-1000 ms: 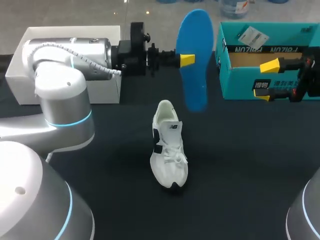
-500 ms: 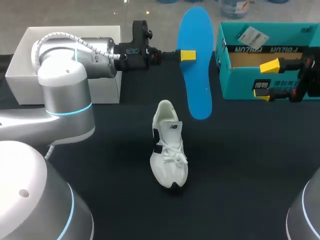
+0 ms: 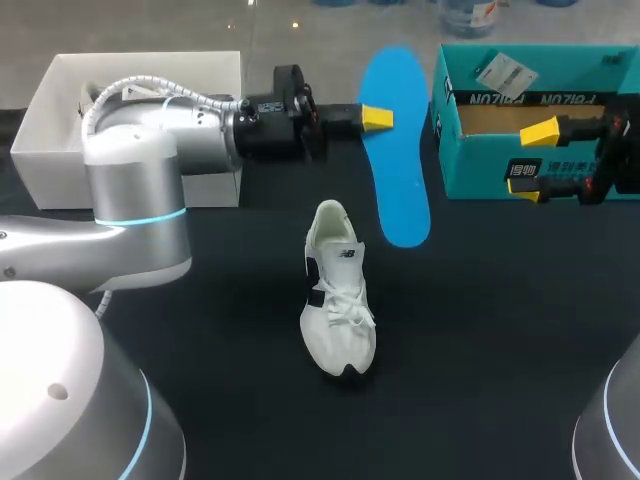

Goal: Take the shoe out of the shoebox, open the shoe tongue, remove and reinsert the insole, then place the shoe into the shoebox

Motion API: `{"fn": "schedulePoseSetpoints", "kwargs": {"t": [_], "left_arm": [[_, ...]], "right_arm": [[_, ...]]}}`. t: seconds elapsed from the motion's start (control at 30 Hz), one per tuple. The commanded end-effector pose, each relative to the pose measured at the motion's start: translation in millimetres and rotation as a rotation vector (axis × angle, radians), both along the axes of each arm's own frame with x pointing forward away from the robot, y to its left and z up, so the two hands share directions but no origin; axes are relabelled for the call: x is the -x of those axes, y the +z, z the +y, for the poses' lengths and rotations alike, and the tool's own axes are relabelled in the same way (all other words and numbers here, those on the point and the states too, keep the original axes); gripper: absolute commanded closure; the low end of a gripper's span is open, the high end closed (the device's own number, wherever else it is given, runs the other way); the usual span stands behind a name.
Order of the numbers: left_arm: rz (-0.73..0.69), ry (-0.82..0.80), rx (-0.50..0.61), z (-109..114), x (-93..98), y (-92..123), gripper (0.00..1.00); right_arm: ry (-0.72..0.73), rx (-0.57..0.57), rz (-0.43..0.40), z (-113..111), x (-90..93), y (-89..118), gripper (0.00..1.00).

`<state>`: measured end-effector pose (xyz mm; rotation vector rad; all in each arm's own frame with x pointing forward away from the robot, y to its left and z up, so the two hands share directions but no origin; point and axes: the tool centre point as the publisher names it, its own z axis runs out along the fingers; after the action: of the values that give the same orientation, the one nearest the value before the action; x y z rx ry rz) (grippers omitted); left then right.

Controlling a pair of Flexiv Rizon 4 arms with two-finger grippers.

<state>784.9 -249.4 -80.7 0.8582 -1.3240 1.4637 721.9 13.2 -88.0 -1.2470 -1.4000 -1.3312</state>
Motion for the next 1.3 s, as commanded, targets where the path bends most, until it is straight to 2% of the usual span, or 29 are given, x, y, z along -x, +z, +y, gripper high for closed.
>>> {"fn": "schedulePoseSetpoints", "kwargs": {"t": [0.03,0.3,0.4,0.63,0.7,0.9,1.03,1.1,1.17,1.3], "left_arm": [[0.424,-0.102,0.025,-2,-3.7,-4,1.0],[0.338,-0.059,-0.016,-7,-9.7,-18,1.0],[0.297,-0.044,-0.015,-9,-12.0,-21,1.0],[0.26,-0.043,-0.019,-13,-11.2,-23,1.0],[0.265,-0.041,-0.028,-14,-11.5,-23,1.0],[0.269,-0.04,-0.049,-18,-11.1,-26,1.0],[0.271,-0.045,-0.056,-19,-10.6,-25,1.0],[0.272,-0.048,-0.059,-19,-10.0,-25,1.0],[0.273,-0.052,-0.061,-19,-9.7,-25,1.0],[0.282,-0.057,-0.066,-19,-9.2,-26,1.0]], "right_arm": [[-0.002,0.001,0.001,1,0.3,0,0.0],[0.001,0.024,0.012,3,0.0,3,0.0],[-0.026,0.19,0.07,15,-1.8,21,0.0],[-0.042,0.324,0.092,33,-4.4,48,0.0],[-0.049,0.379,0.139,37,-5.6,53,0.0],[-0.057,0.529,0.208,49,-7.8,64,0.0],[-0.08,0.603,0.217,52,-7.4,70,0.0],[-0.106,0.717,0.225,53,-7.4,74,0.0],[-0.143,0.89,0.178,55,-7.3,78,0.0],[-0.143,0.89,0.178,55,-7.3,78,0.0]]}}
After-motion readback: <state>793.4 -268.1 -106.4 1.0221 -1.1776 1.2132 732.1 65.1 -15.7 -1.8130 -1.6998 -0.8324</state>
